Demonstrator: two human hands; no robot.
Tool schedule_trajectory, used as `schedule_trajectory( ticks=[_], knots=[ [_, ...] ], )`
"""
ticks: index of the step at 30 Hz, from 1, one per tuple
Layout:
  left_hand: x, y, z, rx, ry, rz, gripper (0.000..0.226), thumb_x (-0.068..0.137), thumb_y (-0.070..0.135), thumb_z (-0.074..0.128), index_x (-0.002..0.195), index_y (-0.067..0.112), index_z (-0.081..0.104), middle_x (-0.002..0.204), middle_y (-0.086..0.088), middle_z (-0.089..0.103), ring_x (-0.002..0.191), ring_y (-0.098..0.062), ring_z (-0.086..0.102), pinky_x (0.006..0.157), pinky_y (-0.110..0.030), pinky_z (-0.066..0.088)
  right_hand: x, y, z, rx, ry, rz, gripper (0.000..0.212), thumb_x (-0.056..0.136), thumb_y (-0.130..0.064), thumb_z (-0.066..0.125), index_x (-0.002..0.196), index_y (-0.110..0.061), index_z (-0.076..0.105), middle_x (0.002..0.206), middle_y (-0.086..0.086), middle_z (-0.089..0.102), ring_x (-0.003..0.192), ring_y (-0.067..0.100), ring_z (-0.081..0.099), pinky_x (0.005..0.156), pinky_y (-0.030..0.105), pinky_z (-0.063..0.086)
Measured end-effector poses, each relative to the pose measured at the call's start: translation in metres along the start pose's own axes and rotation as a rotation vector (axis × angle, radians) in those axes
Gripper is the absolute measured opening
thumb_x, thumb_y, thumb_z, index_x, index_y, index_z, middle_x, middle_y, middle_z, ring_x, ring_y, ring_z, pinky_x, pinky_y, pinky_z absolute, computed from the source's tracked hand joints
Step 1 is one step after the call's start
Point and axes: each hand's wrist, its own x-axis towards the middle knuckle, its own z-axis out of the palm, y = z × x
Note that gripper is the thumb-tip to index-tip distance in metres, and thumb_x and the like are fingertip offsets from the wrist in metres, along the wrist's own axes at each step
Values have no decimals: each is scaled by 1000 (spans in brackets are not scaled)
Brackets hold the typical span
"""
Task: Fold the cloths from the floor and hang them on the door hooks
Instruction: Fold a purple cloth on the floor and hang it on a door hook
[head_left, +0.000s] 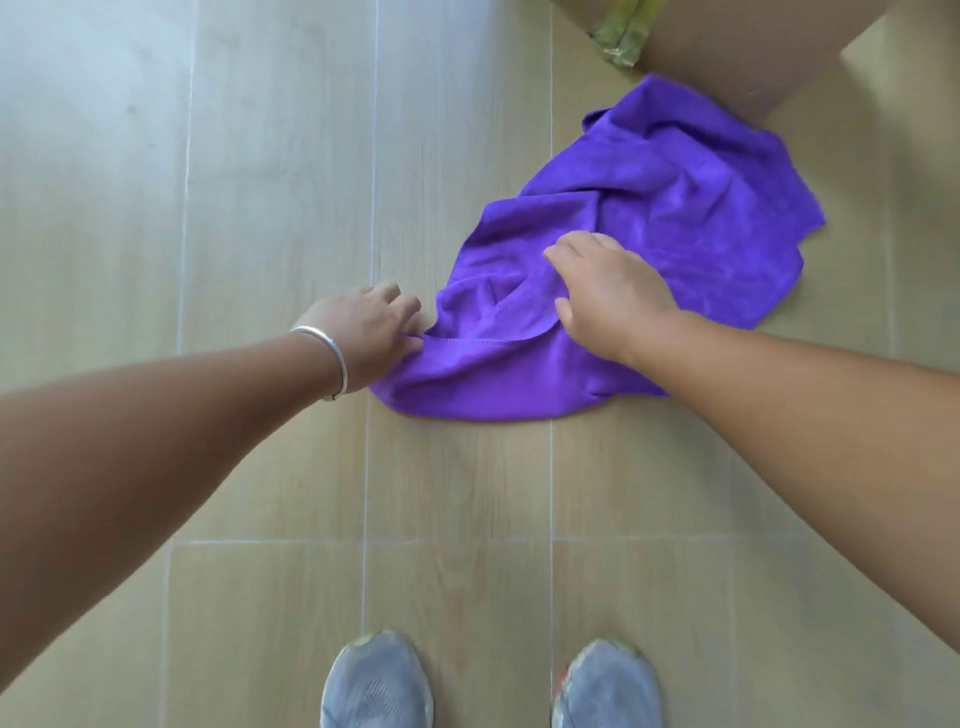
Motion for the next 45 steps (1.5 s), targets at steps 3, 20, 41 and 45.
schedule_trajectory(
  ticks=[3,20,41,45],
  knots=[
    [-1,-11,13,52,7,128,59,81,75,33,111,26,48,110,4,50,96,-21,58,74,-33,46,28,9,6,-103,-166,-205,57,82,-14,62,135,-19,43,138,3,39,125,26,41,95,43,45],
    [-114,11,-67,-1,-104,-145,38,98,32,36,136,32,36,105,3,47,76,-26,62,57,-33,46,-91,-26,-73,-322,-185,-21,28,84,-13,39,110,-15,48,111,4,58,107,27,50,80,39,31],
    [-444,-197,-458,30,232,-821,17,87,23,53,92,26,70,99,1,68,95,-25,61,72,-27,35,-45,-297,-550,-227,241,-359,37,91,-9,32,126,-10,43,139,7,42,134,24,33,104,39,35],
    [-522,-212,-464,83,296,-927,25,95,29,47,95,26,71,94,-1,67,93,-27,62,68,-26,39,-51,-341,-579,-241,332,-487,38,94,-13,34,130,-12,44,141,6,44,138,25,32,107,41,34]
  ],
)
